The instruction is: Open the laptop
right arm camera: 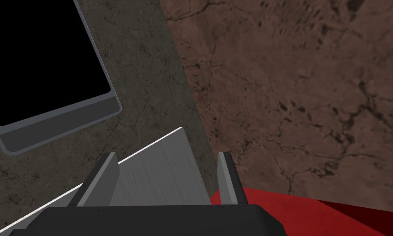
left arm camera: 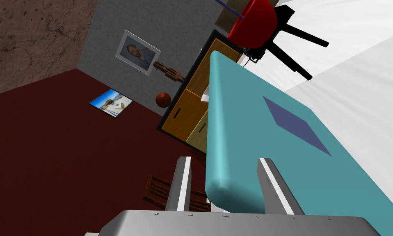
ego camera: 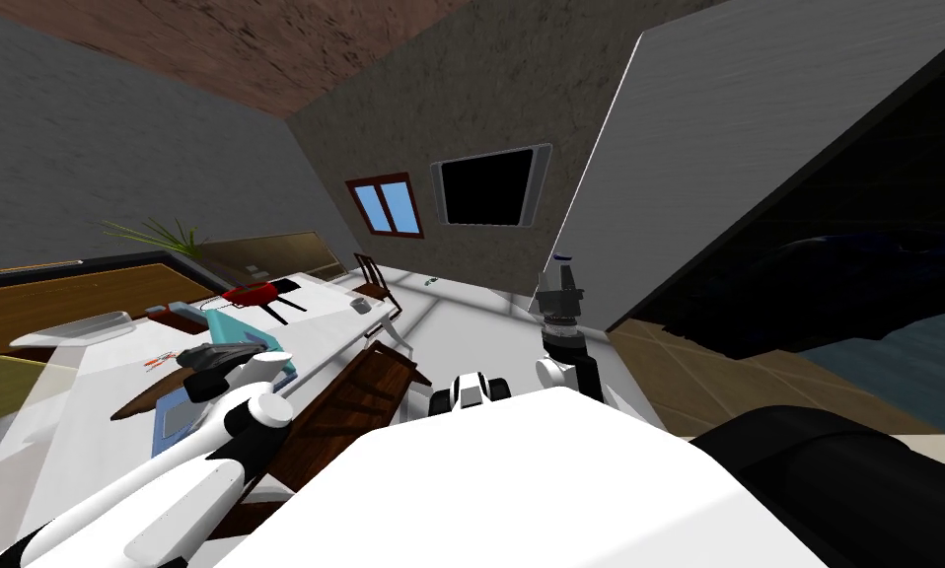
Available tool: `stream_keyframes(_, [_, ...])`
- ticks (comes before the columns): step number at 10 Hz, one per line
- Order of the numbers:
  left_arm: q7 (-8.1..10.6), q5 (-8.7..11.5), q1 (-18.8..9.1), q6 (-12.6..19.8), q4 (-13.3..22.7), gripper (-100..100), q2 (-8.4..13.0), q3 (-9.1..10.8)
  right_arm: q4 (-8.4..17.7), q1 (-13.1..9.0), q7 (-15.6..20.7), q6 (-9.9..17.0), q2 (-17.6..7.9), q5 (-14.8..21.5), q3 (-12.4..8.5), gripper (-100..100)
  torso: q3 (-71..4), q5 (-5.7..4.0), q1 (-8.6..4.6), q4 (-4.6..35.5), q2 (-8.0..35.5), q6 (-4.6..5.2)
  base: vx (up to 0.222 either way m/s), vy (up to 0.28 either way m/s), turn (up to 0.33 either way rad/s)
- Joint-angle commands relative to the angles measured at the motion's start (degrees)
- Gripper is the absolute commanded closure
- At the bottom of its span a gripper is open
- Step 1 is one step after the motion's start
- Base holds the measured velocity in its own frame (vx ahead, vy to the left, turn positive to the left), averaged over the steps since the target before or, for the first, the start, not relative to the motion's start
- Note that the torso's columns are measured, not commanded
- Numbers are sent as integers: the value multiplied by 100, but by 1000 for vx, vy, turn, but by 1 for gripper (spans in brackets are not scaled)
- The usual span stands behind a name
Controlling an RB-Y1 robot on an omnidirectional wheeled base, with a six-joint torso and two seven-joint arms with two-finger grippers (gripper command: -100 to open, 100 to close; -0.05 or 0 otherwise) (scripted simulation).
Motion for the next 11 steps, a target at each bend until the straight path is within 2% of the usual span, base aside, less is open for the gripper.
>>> stream_keyframes(1, [22, -153, -51, -3, -1, 100, -38, 87, 0, 0, 0, 0, 0, 0, 0, 0, -1, -2, -1, 1, -3, -2, -15, 1, -10])
stream_keyframes(2, [172, -45, -110, -39, -78, 100, -166, 178, 0, 1, 0, 0, 0, 0, 0, 0, -5, -8, -2, 2, -9, -5, -92, 67, -46])
stream_keyframes(4, [329, 78, -163, -86, -144, 100, -288, 259, 0, -1, 0, 0, -1, 0, -1, 0, 15, 7, 43, 10, 22, -13, -131, 127, -72])
stream_keyframes(10, [802, 449, -321, -225, -340, 100, -653, 499, 1, -1, 0, 0, -1, 0, -1, 0, 9, 24, 40, -7, 10, -44, -110, 122, -35])
stream_keyframes(11, [771, 402, -346, -227, -297, 100, -594, 431, 0, 0, 0, 0, -1, 0, -1, 0, 1, 15, 36, -7, -1, -41, -35, 50, -16])
